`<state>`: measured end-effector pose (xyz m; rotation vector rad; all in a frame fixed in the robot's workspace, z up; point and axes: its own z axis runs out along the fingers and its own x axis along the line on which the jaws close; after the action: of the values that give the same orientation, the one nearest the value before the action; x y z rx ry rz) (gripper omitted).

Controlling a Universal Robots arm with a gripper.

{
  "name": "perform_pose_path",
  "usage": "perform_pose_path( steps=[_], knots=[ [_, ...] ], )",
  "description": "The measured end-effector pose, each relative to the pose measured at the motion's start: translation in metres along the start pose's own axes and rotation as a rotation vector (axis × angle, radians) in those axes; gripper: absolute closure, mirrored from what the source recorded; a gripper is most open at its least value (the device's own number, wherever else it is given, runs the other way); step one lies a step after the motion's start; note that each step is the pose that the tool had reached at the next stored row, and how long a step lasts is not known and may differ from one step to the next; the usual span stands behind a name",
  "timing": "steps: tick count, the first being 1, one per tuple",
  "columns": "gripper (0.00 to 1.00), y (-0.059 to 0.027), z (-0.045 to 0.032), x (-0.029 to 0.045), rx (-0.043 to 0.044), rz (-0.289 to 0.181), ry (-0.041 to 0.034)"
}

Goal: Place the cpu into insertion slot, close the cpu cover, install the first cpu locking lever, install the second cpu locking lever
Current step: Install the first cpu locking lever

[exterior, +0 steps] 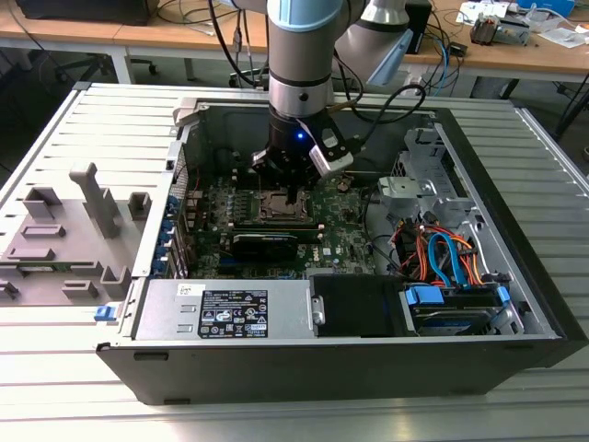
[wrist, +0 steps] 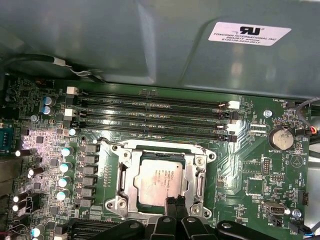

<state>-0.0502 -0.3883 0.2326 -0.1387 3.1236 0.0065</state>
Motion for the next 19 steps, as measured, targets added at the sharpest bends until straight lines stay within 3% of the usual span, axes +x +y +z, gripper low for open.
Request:
perform_pose_path(
  steps=[19],
  knots=[
    [0.89, 0.0, -0.0035, -0.0001, 0.0, 0.0, 0.0001]
  ],
)
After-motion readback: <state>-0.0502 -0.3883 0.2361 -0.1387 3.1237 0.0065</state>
